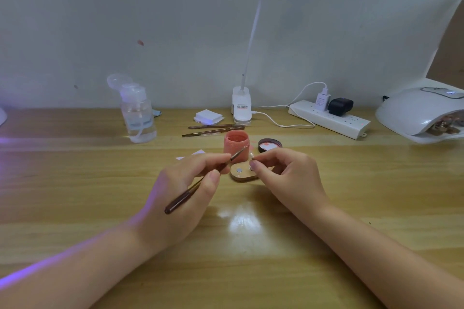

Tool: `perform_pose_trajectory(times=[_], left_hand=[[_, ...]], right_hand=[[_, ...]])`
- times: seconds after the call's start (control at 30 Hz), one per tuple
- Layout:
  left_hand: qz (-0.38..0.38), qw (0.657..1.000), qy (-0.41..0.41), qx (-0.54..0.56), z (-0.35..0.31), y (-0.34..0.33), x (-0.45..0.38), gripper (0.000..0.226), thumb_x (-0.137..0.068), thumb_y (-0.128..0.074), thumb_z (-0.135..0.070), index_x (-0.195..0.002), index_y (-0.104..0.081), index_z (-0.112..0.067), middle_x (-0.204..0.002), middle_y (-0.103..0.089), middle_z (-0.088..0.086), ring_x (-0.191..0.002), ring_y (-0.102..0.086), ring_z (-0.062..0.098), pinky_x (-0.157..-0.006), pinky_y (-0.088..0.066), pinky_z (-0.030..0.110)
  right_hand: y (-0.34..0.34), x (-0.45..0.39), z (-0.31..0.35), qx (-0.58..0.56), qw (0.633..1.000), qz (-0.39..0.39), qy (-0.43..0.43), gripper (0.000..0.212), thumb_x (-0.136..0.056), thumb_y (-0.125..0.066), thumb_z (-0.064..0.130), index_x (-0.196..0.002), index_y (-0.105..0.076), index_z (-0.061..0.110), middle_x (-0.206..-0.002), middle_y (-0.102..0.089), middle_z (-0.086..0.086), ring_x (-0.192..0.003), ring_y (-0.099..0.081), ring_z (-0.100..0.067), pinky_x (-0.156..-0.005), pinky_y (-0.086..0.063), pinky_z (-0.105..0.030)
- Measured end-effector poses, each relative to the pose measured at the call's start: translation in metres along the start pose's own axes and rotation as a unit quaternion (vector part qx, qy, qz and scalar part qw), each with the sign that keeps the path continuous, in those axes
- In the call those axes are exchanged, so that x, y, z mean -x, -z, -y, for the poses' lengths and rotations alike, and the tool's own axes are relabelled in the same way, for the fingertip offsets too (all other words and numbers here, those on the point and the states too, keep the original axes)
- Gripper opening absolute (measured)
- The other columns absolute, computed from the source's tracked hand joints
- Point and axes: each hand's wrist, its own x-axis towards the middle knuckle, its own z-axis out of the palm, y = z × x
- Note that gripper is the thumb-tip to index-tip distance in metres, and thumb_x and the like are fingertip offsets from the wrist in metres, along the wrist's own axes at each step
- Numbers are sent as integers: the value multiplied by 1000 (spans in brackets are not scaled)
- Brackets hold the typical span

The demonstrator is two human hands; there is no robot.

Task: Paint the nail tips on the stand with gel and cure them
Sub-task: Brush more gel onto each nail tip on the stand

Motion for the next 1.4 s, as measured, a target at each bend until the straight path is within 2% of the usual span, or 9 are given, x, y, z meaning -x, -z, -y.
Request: perform_pose_trajectory(times=[0.17, 0.4, 0.53, 0.73, 0.87, 0.93, 1.1, 1.3, 1.4], left_hand=[[4, 999, -12, -35, 0, -1, 1, 33, -88, -45, -33, -115, -62, -33, -104, -71, -18, -104, -65, 2, -88, -46, 13], [22, 999, -20, -39, 0, 0, 2, 30, -88, -45, -31, -111, -64, -31, -100, -72, -11, -100, -65, 7, -85, -47, 17], [2, 1000, -20, -24, 0, 1, 2, 30, -87, -44, -30, -108, -65, -29, -95, -72, -5, -98, -66, 8, -84, -46, 14], [11, 1000, -9, -26, 1, -2, 1, 27, -91, -53, -22, -114, -66, -27, -103, -72, -14, -104, -65, 5, -89, -48, 20], [5, 1000, -20, -13, -2, 0, 2, 29, -87, -45, -29, -106, -67, -27, -93, -73, -8, -95, -67, 8, -84, -48, 18], [-6, 1000, -13, -7, -3, 0, 3, 29, -87, -44, -31, -106, -66, -28, -92, -73, -7, -95, -67, 9, -83, -48, 18], [-1, 1000, 19, 9, -2, -2, 1, 35, -87, -45, -38, -115, -65, -29, -102, -72, -13, -103, -67, 15, -91, -51, 33], [-4, 1000, -27, 7, -1, -1, 3, 31, -90, -42, -28, -104, -69, -22, -89, -73, -4, -92, -68, 10, -80, -48, 16], [-10, 999, -21, 29, -1, -1, 2, 32, -91, -40, -26, -106, -68, -21, -91, -73, 0, -93, -68, 10, -82, -50, 17]], right_hand=[[-1, -1, -1, 6, 1000, -4, 4, 7, -79, -78, 17, -76, -75, 24, -58, -63, 18, -50, -51, -2, -59, -36, -17], [-1, 0, -1, 11, 1000, -4, 6, 4, -79, -77, 18, -77, -76, 22, -60, -64, 18, -50, -51, -3, -57, -36, -17], [0, 0, 0, 14, 1000, -2, 10, 4, -79, -77, 17, -78, -76, 20, -58, -62, 19, -51, -51, -3, -57, -36, -14], [0, 0, 0, 26, 1000, 2, 15, 1, -80, -77, 19, -79, -76, 20, -61, -62, 20, -52, -51, -4, -58, -37, -16], [0, 0, -1, 23, 1000, -2, 10, 6, -80, -76, 19, -76, -75, 23, -57, -59, 26, -51, -50, -4, -55, -35, -13], [0, 0, -1, 24, 1000, 0, 10, 5, -80, -76, 19, -76, -75, 22, -59, -61, 24, -51, -50, -4, -55, -35, -13], [0, 0, 0, 30, 999, 6, 16, 2, -81, -76, 20, -79, -75, 21, -65, -64, 17, -54, -51, -5, -57, -36, -16], [0, 0, 1, 14, 1000, 4, 16, 6, -80, -76, 17, -78, -74, 23, -62, -62, 16, -53, -49, -6, -60, -37, -20], [-1, 0, 1, 3, 1000, 13, 15, 7, -81, -75, 16, -78, -74, 22, -62, -65, 11, -55, -55, -10, -64, -42, -26]])
